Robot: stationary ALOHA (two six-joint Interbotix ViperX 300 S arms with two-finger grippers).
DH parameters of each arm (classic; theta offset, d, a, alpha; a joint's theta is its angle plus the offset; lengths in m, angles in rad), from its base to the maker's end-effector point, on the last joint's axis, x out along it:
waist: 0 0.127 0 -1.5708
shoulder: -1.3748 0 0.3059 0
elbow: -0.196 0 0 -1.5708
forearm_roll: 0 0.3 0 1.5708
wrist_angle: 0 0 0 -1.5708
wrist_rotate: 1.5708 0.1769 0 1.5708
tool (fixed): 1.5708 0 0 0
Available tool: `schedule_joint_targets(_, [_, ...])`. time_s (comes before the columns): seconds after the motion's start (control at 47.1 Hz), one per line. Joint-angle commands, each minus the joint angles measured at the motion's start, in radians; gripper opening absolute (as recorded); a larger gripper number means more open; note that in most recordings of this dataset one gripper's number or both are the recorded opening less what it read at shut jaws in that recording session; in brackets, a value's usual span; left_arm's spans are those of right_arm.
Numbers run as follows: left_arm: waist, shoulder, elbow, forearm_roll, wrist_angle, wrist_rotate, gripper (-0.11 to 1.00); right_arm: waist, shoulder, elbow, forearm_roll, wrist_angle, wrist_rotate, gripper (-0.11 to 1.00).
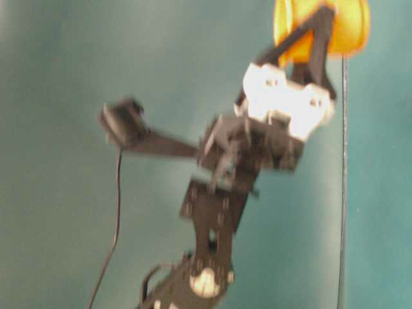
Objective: Move the cup to the right with left arm.
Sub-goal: 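Lift the orange cup and carry it rightward past the tape square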
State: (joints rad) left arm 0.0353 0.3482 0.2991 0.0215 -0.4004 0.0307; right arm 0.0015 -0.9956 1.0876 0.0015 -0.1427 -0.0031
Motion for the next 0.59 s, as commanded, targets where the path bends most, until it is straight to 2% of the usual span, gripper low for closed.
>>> schedule_joint_targets(0.0, [-0.006, 0.014, -0.083, 0.003, 0.020, -0.002, 0.65, 0.000, -0.002, -0.034, 0.000, 0.002, 0.000, 0.00])
schedule_joint_targets(0.255, [-0.014, 0.112, -0.256, 0.003, 0.089, -0.002, 0.65, 0.000, -0.018, -0.040, 0.000, 0.003, -0.005, 0.00])
schedule_joint_targets(0.573, [-0.014, 0.183, -0.377, 0.003, 0.137, -0.002, 0.65, 0.000, -0.025, -0.041, 0.000, 0.005, -0.006, 0.00])
